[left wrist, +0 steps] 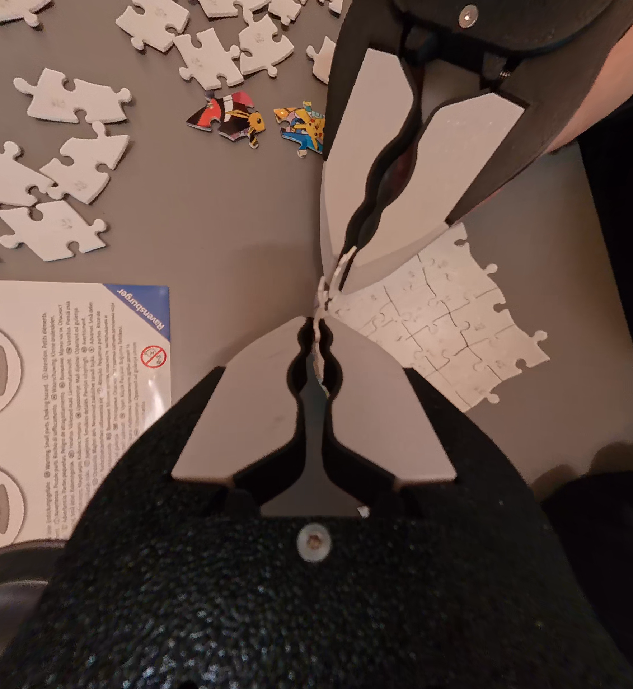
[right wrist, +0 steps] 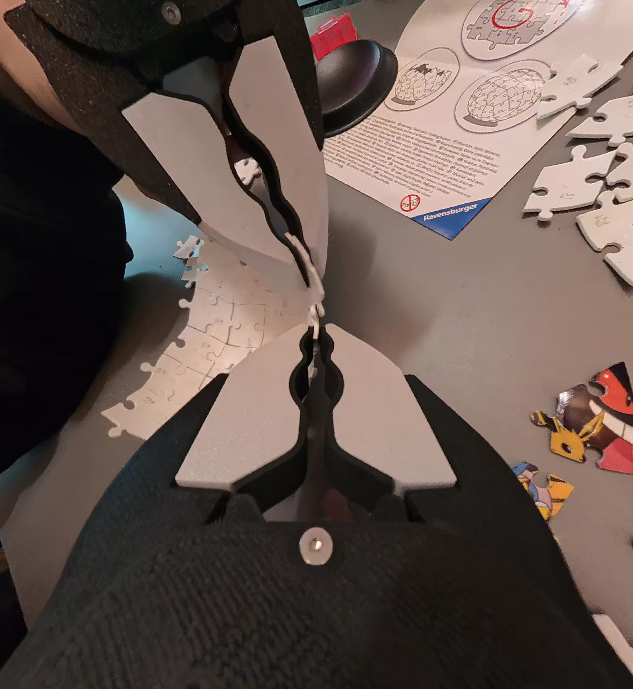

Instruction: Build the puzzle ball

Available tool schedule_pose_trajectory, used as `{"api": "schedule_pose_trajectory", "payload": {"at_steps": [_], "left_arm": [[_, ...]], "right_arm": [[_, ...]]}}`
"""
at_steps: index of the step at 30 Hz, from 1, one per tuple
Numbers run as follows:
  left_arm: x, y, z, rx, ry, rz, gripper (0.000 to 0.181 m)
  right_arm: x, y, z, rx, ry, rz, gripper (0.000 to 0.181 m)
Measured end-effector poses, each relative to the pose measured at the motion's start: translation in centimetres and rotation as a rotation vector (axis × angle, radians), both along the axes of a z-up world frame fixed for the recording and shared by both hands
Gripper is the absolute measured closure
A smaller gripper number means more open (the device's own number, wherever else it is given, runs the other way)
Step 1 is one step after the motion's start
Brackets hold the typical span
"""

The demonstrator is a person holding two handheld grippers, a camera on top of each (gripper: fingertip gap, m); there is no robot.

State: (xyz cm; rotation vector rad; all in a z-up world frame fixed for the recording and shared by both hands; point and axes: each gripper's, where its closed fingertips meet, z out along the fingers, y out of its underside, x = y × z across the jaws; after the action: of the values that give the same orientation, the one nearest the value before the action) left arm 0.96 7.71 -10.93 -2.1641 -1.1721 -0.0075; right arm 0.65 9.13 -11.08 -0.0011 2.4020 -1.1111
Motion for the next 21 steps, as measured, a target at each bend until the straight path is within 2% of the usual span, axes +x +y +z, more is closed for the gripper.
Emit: {"api": "schedule_pose_trajectory", "payload": {"at_steps": [1,21], "left_arm": [[0.05,-0.07,-0.01,0.000,-0.006,0.005,0.179],[0.41,-0.04,-0.10,0.065,-0.009,-0.002,0.180]], "right_arm": [[-0.02,-0.06,0.07,-0.004,-0.001,-0.002,0.178],[0.17,-0.45,0.10,-0.038,0.046,0.048,0.178]]}}
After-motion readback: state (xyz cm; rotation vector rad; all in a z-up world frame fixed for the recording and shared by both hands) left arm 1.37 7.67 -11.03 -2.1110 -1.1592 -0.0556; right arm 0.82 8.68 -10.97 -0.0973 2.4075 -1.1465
